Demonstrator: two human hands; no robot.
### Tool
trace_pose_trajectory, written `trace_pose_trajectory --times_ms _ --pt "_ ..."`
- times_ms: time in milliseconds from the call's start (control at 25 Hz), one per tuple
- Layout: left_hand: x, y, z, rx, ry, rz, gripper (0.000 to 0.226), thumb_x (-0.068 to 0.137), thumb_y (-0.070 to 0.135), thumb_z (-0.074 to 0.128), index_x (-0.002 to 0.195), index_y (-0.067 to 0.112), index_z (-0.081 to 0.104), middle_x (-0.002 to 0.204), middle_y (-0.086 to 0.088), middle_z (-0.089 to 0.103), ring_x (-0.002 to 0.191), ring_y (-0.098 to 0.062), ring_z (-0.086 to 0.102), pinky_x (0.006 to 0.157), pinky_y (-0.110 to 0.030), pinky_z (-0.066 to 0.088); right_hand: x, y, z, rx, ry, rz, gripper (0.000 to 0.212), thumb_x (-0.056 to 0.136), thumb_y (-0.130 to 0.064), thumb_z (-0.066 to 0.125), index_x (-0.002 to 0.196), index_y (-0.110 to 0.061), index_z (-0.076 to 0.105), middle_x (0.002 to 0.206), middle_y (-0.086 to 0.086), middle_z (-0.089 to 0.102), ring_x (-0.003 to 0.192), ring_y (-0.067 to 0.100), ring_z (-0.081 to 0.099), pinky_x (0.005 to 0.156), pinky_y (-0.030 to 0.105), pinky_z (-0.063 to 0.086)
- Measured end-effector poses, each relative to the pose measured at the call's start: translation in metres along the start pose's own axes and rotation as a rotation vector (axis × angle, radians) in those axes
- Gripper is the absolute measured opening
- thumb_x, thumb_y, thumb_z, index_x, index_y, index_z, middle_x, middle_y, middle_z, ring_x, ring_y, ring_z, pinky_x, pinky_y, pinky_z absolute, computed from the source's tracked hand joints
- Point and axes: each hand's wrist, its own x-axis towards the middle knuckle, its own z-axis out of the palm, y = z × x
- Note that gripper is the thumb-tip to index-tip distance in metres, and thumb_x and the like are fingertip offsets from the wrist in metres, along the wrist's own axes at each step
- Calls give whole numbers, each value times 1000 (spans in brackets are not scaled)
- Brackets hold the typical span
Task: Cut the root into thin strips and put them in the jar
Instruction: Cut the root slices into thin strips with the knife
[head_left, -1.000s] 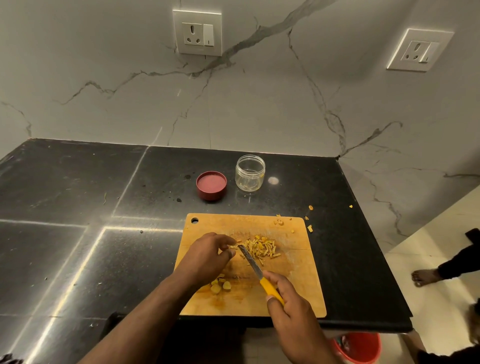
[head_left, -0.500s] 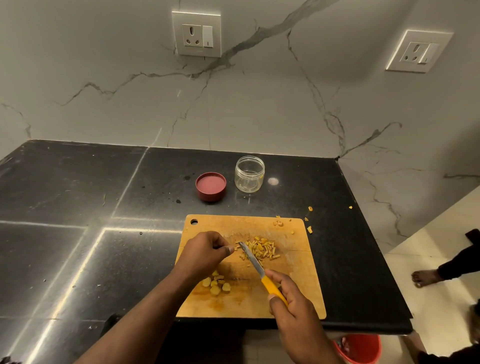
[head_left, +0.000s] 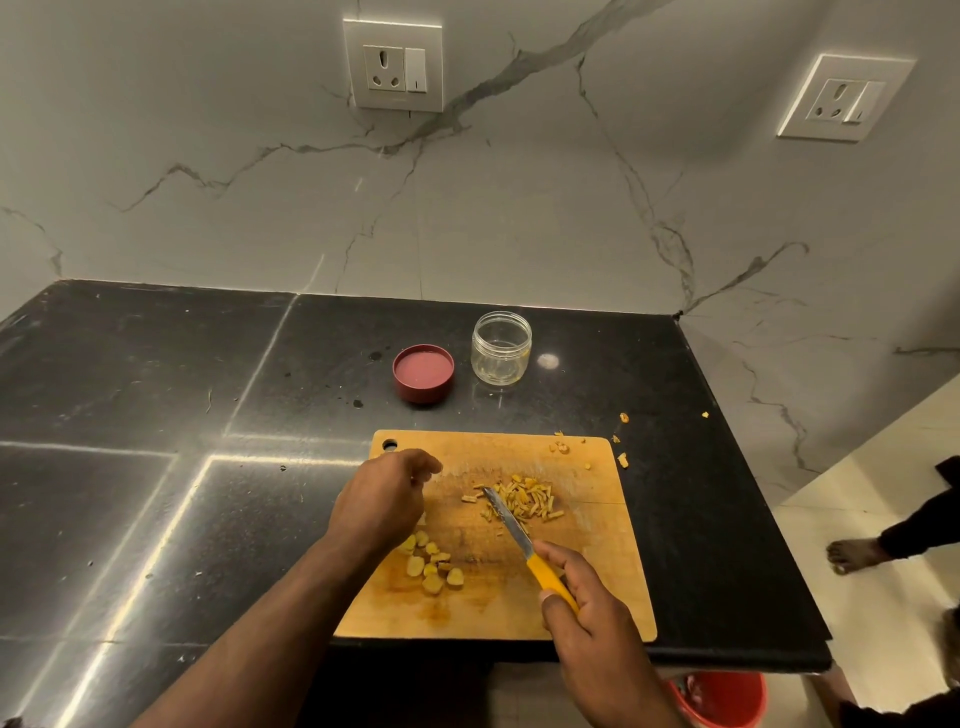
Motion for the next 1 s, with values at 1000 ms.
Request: trace_pose_trajectory --times_ms 1000 --pt "-2 -29 -12 161 -214 -54 30 94 14 67 121 26 68 119 2 65 103 -13 61 87 -25 54 -1 1 5 -3 -42 14 39 100 -18 50 120 -51 52 78 -2 60 56 1 51 53 20 40"
